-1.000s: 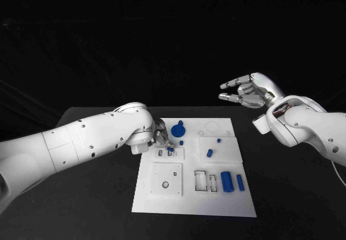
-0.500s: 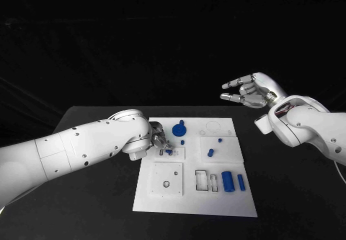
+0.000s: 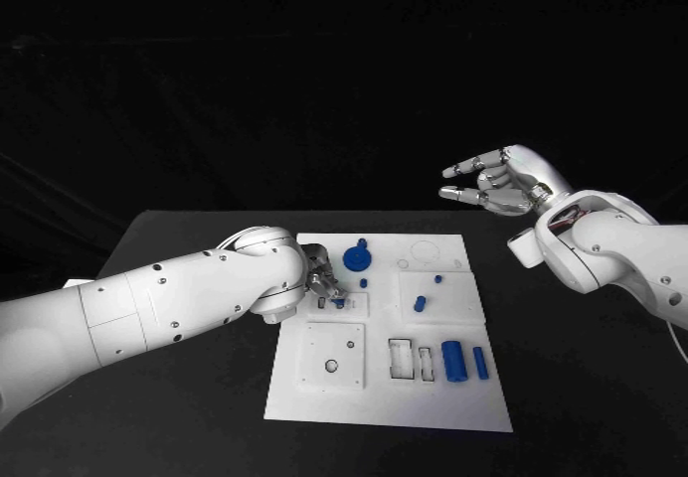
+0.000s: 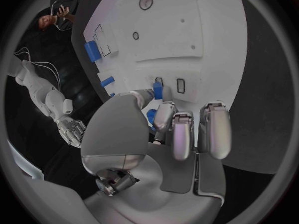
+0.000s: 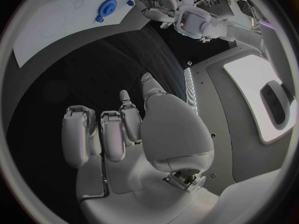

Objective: Assemble the parts on the task board

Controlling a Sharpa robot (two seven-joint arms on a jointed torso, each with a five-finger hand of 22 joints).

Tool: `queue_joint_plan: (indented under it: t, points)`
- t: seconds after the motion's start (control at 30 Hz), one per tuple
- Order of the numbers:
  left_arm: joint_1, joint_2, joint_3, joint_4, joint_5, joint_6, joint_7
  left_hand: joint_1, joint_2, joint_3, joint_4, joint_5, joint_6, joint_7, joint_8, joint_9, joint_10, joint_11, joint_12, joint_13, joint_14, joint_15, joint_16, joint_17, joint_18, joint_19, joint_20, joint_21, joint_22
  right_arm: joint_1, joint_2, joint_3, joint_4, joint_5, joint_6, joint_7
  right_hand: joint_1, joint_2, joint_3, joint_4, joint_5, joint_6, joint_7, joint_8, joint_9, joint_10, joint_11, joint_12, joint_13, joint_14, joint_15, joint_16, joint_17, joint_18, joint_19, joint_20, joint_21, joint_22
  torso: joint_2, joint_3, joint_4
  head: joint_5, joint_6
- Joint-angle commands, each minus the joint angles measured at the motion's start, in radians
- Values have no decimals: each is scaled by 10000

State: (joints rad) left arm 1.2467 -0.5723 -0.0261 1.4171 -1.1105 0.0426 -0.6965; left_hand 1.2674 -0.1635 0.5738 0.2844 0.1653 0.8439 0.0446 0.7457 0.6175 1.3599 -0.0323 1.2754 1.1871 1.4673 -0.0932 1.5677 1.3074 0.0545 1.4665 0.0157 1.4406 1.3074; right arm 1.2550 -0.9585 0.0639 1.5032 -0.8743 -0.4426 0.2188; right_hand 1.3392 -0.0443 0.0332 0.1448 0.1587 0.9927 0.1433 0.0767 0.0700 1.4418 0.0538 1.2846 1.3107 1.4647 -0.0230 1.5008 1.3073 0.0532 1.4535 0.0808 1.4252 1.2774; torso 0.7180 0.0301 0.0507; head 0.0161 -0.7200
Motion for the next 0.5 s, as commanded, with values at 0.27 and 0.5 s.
queue_joint_plan:
  t: [0.27,0.5]
  points:
    - [-67,-36,-36,60,-324,398,-273,15,-62,1706,-1770,72,161,-42,35,-12,126,-9,58,39,1035,23,31,2634,-83,233,23,76,438,-7,4,0,2,-62,199,0,-65,37,-87,29,38,-31,-3,6,3,-70,13,-19,786,769,18,-40,1348,80,-50,6,-41,-9,7,5,-3,-6,-29]
    - [-73,-93,-36,118,-298,593,-360,-50,-128,1781,-1857,191,211,-46,23,-12,174,-15,91,87,1035,20,31,2634,-92,250,19,99,484,-7,3,-2,-5,-62,216,2,-76,38,-96,34,39,-30,-4,7,3,-68,13,-17,786,772,18,-31,1363,78,-46,6,-37,0,-2,-2,9,-12,-47]
